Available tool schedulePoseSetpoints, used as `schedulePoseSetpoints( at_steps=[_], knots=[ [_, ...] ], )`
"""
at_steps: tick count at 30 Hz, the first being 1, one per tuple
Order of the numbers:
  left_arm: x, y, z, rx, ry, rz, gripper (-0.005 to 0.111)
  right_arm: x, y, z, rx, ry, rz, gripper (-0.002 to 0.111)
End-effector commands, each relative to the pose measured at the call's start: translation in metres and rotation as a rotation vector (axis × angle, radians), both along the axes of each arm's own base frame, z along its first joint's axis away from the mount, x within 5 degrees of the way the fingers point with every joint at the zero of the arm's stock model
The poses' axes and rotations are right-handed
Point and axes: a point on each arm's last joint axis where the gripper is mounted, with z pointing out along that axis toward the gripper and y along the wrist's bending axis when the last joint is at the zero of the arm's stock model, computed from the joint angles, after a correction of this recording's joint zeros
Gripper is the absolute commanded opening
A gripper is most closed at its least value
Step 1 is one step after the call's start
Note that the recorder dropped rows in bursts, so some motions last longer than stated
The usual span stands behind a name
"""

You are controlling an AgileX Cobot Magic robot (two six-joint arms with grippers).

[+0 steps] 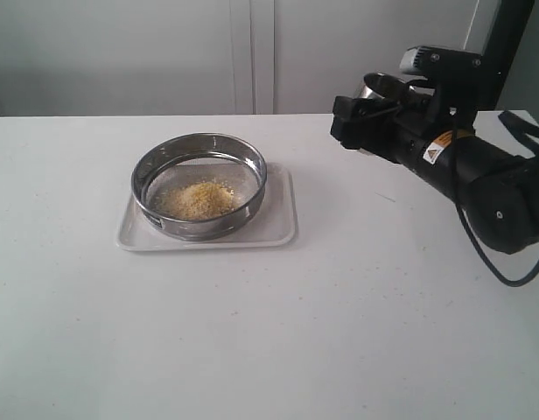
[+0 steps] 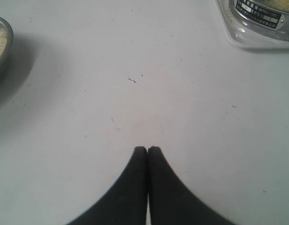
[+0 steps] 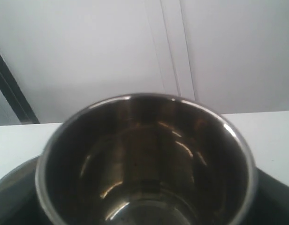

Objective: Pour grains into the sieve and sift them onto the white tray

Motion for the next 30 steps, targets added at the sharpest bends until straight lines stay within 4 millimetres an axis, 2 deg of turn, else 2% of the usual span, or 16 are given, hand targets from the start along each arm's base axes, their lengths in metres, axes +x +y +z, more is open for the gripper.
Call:
schedulePoseSetpoints(
  at_steps=[1,17,25,30],
  knots=[
    [0.000,0.000,-0.003,-0.014,0.007,0.004,0.000,0.005,-0.001,-0.013,0.001,-0.013,-0.019,0.000],
    [0.000,0.000,-0.003,-0.014,0.007,0.004,0.000,0.018,-0.002,-0.069,0.001,0.029,-0.075,0.000],
    [0.000,0.000,-0.003,-0.014,0.007,0.004,0.000,0.020,-0.002,-0.088,-0.017,0.056,-0.077,0.000],
    [0.000,0.000,-0.003,-0.014,0.007,0.004,0.000,0.020,-0.001,-0.094,-0.034,0.047,-0.074,0.000]
  ],
)
